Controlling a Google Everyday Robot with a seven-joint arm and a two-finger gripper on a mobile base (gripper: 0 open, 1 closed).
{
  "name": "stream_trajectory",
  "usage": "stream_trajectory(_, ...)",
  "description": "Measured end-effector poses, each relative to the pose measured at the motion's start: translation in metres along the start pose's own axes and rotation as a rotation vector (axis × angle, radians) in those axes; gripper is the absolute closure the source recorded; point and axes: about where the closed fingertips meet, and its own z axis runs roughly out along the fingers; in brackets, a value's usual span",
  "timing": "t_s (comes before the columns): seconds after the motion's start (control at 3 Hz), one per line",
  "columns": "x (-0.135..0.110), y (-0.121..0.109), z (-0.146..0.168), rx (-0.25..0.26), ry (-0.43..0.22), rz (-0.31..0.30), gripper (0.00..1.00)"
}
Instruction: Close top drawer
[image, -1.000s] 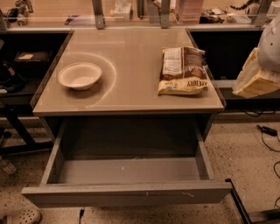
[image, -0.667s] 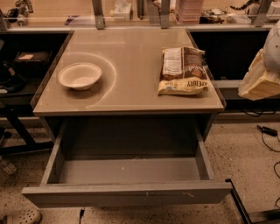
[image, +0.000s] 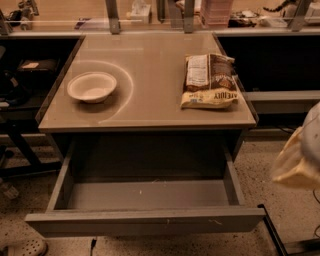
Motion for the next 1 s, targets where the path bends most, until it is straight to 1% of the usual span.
stream_trajectory(0.33, 0.017, 0.057, 0.049, -0.142, 0.021, 0.018, 1.00)
stream_trajectory(0.67, 0.029, 0.072, 0.065, -0.188, 0.046, 0.028, 1.00)
stream_trajectory(1.0, 0.028, 0.072, 0.065, -0.188, 0.046, 0.028, 1.00)
